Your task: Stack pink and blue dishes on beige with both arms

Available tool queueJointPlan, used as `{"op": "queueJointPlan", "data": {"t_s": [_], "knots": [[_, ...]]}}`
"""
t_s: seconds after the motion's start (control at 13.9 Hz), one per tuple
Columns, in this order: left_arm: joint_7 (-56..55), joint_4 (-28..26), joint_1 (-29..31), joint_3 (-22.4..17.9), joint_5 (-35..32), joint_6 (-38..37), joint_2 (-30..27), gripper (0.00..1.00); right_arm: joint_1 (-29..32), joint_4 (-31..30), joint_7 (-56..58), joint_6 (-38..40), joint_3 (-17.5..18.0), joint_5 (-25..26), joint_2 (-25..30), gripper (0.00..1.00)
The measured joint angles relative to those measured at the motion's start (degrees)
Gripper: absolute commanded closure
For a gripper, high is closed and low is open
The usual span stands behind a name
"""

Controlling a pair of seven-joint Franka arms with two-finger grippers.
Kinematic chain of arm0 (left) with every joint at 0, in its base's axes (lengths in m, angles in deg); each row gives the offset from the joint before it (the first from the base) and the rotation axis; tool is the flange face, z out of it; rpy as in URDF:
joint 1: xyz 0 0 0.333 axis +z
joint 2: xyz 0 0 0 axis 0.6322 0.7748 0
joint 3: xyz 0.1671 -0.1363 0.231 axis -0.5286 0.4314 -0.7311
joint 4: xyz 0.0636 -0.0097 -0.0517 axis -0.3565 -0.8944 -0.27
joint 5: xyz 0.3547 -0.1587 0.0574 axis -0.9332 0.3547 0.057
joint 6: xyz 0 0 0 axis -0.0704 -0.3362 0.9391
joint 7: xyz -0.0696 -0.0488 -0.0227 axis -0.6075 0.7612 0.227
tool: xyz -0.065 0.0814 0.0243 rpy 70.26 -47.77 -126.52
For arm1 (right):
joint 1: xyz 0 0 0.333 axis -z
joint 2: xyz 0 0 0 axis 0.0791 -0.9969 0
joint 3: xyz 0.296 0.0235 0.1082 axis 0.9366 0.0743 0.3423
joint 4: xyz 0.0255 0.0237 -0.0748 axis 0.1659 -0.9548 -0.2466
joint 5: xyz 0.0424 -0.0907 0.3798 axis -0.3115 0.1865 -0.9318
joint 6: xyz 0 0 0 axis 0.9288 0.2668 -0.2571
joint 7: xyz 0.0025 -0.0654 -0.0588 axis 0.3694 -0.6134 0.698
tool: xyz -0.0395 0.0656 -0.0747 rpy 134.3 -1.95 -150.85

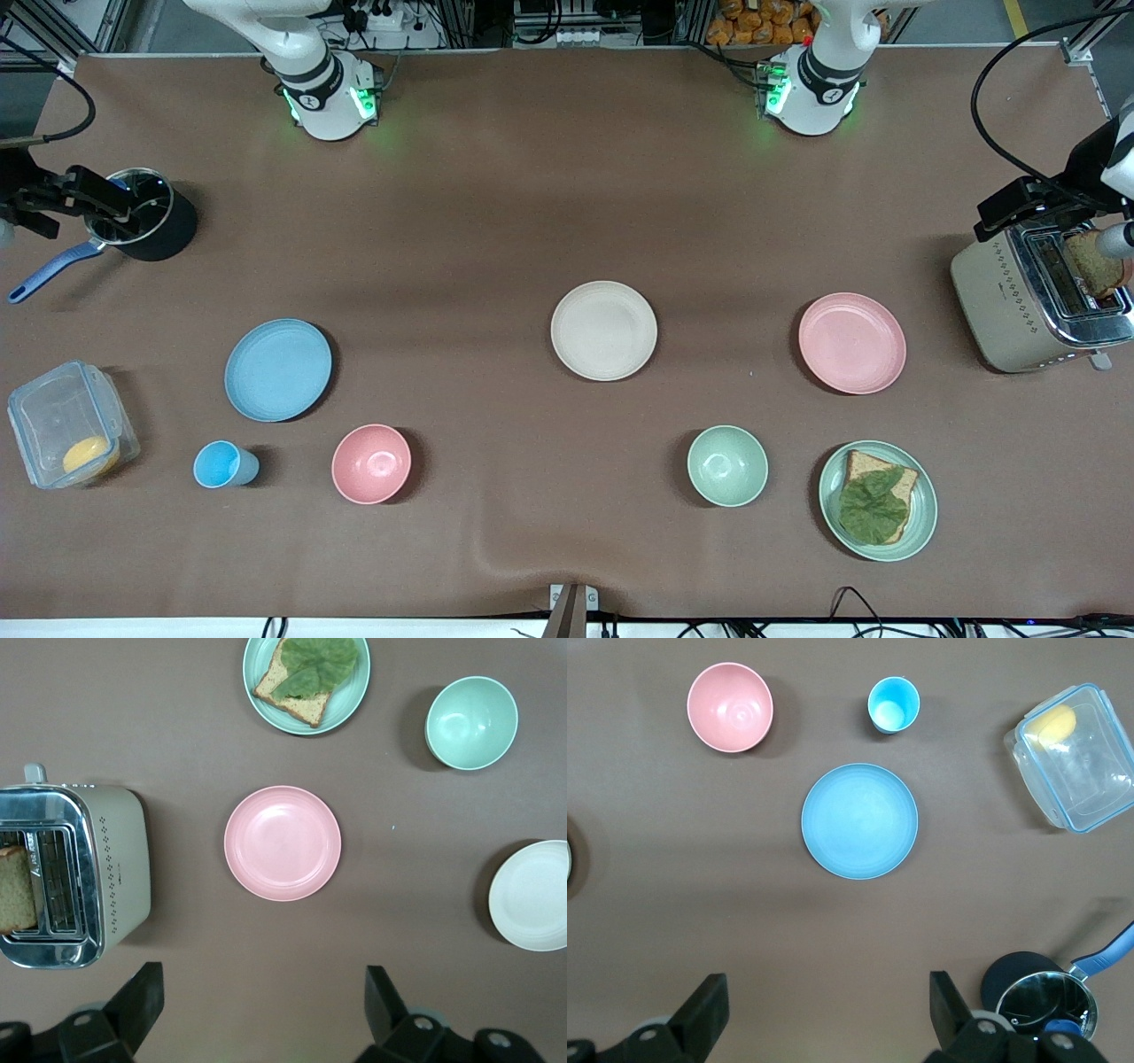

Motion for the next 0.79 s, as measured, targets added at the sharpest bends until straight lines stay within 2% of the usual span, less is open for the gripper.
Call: {"op": "queueJointPlan", "data": {"t_s": [0.5,0.65,0.79], "knots": [[-0.2,-0.5,0.1,0.0,0.1,-1.9,0.6,0.00,0.0,-0.4,0.0,0.0,0.2,0.0,0.0,0.00],[-0.3,-3.2,0.8,-0.2,0.1,-1.3,1.6,0.00,0.0,-0.7,0.0,0.0,0.2,0.0,0.0,0.00],[-0.2,-7.8,3.8,-0.3,0.1,4.2,2.9,0.00,0.0,-1.9,0.0,-1.4,0.2,0.0,-0.1,0.00]]}}
